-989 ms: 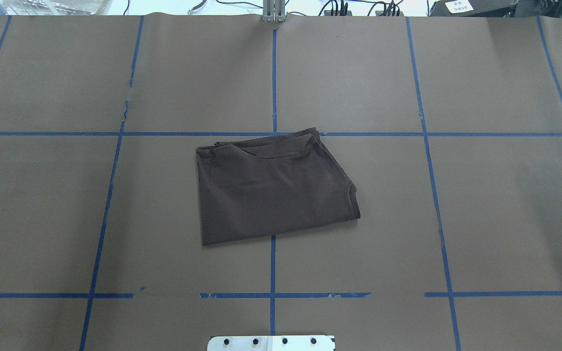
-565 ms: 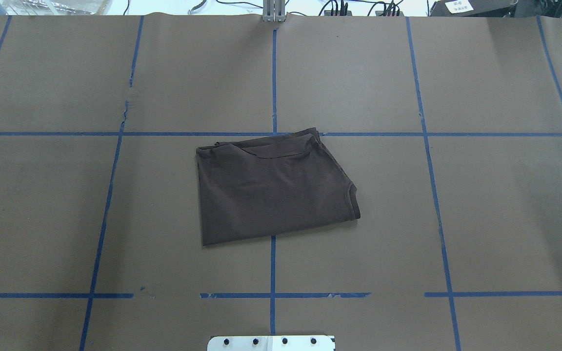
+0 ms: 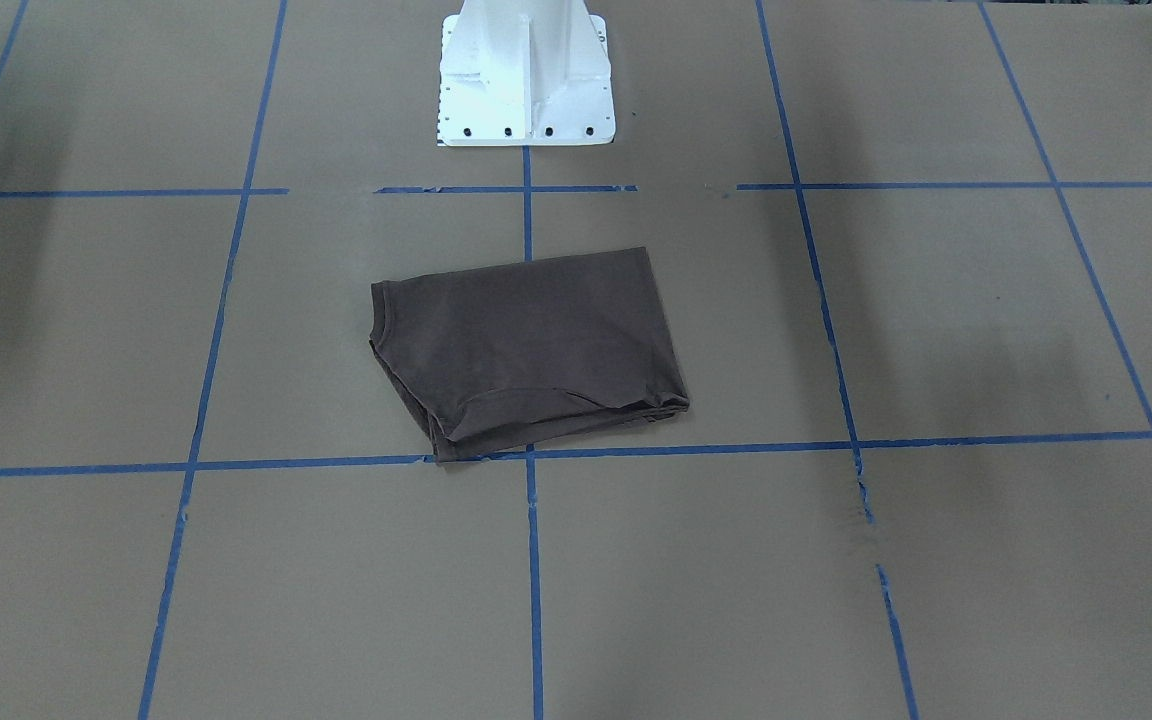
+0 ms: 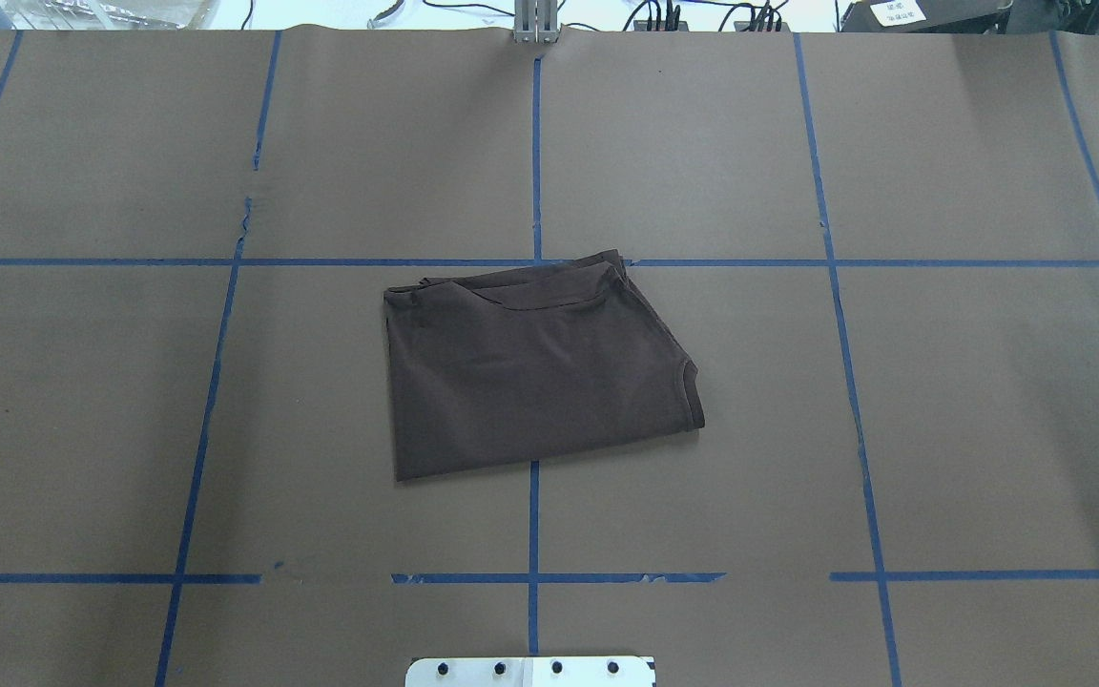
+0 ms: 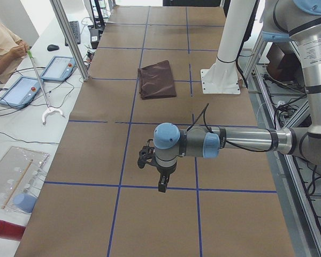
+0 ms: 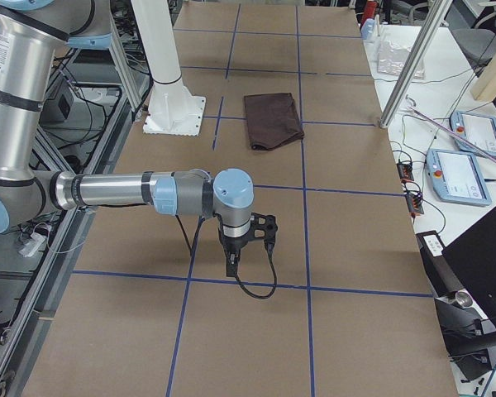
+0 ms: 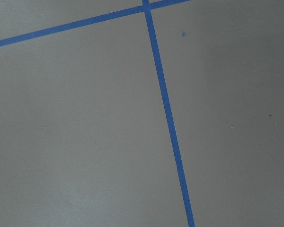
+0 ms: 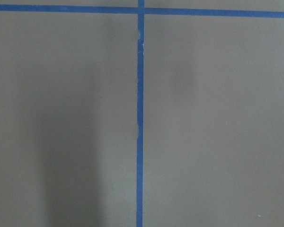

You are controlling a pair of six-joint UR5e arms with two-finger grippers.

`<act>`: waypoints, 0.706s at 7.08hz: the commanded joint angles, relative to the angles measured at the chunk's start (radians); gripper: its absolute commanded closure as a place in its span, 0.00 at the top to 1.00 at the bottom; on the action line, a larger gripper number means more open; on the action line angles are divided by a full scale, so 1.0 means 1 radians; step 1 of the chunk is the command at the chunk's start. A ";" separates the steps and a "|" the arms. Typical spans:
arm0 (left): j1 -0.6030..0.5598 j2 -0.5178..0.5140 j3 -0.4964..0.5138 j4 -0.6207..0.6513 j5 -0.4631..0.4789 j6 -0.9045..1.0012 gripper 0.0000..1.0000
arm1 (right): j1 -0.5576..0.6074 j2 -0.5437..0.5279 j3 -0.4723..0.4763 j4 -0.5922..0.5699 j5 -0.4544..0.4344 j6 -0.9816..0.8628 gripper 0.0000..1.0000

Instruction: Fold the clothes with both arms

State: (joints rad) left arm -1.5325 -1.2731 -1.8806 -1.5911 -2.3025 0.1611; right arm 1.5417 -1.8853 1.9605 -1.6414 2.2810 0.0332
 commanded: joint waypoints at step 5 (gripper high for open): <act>0.000 -0.008 0.000 -0.001 0.000 0.000 1.00 | 0.000 0.000 0.000 -0.001 0.000 0.002 1.00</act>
State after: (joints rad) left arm -1.5325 -1.2762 -1.8801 -1.5918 -2.3025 0.1611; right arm 1.5416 -1.8853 1.9604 -1.6416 2.2810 0.0341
